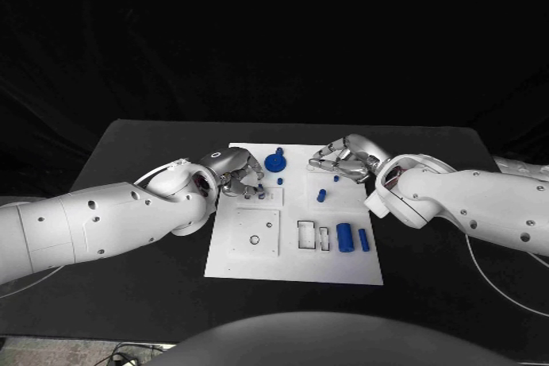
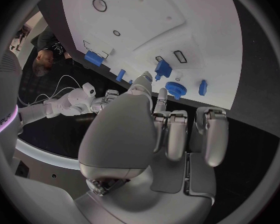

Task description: Assemble the parts on the task board

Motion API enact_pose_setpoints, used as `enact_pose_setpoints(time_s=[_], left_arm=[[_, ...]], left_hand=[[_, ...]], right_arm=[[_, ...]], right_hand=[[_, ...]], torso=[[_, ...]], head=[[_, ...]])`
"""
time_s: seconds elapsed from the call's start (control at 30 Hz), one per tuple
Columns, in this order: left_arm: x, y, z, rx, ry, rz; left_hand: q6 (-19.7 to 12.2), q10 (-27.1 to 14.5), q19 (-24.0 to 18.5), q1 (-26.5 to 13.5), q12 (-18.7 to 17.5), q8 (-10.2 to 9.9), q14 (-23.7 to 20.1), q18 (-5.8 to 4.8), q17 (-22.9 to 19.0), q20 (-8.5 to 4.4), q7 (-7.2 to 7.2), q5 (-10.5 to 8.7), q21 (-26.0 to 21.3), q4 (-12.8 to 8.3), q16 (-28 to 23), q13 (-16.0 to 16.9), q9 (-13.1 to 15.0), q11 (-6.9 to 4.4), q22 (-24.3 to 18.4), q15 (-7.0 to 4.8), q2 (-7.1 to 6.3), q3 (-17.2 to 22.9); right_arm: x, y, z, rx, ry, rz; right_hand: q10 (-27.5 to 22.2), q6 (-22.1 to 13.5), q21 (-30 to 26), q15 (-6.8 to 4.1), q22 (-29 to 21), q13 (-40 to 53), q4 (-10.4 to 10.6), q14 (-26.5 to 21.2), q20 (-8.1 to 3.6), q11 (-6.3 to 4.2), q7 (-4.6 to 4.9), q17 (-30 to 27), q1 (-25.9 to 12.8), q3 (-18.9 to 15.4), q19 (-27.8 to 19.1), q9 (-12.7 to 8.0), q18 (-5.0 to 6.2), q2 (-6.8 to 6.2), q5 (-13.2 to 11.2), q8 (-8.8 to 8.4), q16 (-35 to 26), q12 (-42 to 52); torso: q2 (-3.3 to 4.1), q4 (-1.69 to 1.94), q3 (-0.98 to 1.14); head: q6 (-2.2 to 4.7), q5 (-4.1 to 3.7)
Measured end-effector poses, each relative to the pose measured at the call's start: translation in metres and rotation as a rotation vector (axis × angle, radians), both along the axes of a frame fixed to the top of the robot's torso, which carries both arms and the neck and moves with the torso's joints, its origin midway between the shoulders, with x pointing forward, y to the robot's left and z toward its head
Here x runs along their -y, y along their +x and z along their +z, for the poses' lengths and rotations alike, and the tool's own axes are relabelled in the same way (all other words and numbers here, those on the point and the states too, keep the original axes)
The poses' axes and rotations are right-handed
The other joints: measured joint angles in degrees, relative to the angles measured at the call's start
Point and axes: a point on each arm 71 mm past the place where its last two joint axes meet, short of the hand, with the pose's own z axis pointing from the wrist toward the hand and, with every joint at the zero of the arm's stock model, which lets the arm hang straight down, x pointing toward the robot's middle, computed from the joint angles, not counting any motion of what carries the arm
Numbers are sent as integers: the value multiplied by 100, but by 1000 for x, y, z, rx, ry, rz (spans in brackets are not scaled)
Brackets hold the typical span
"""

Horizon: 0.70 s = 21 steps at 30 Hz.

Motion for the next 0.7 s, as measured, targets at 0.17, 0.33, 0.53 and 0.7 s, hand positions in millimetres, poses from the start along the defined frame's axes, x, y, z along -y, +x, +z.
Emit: enact_pose_setpoints(time_s=[0.17, 0.33, 0.53, 0.7], left_arm=[[0, 0, -1, -1, 3, 1], [2, 2, -2, -3, 8, 2], [6, 4, -4, -8, 18, 4], [9, 6, -5, -12, 24, 5]], left_hand=[[0, 0, 0, 0, 0, 0, 0, 0, 0, 0, 0, 0, 0, 0, 0, 0, -12, 0, 0, 0, 0, 0], [0, 0, 0, 0, 0, 0, 0, 0, 0, 0, 0, 0, 0, 0, 0, 0, -16, 0, 0, 0, 0, 0], [40, 0, 0, 0, 0, 0, 0, 0, 0, 0, 0, 0, 0, 0, 0, 0, -31, 0, 0, 0, 0, 0], [40, 0, 0, 0, 0, 0, 0, 0, 2, 0, 0, 0, 0, 0, 0, 0, -38, 0, 0, 0, 0, 0]], right_arm=[[0, 0, 0, -1, -2, -1], [1, 0, 0, -2, -2, -1], [0, 0, 0, -4, -3, -1], [0, 0, -1, -6, -4, -1]], right_hand=[[0, 0, 0, 0, 0, 0, 0, 0, 0, 0, 0, 0, 0, 0, 0, 0, 0, 0, 0, 0, 0, 0], [0, 0, 0, 0, -1, -1, 0, 0, 0, 0, 0, -1, 0, 0, 0, 0, 0, 0, 0, 0, 0, 0], [0, 0, 0, 0, -1, -1, 0, 0, 0, 0, 0, -1, 0, 0, 0, -1, 0, 0, 0, 0, 0, 0], [0, 0, 0, 0, -1, -1, 0, 0, 0, 0, 0, -1, 0, 0, 0, -1, 0, 0, 0, 0, 0, 0]], torso=[[1, 1, 0], [2, 2, -1], [2, 3, 0], [3, 0, 0]], head=[[-1, -3], [-2, -3], [-2, -2], [-2, -10]])
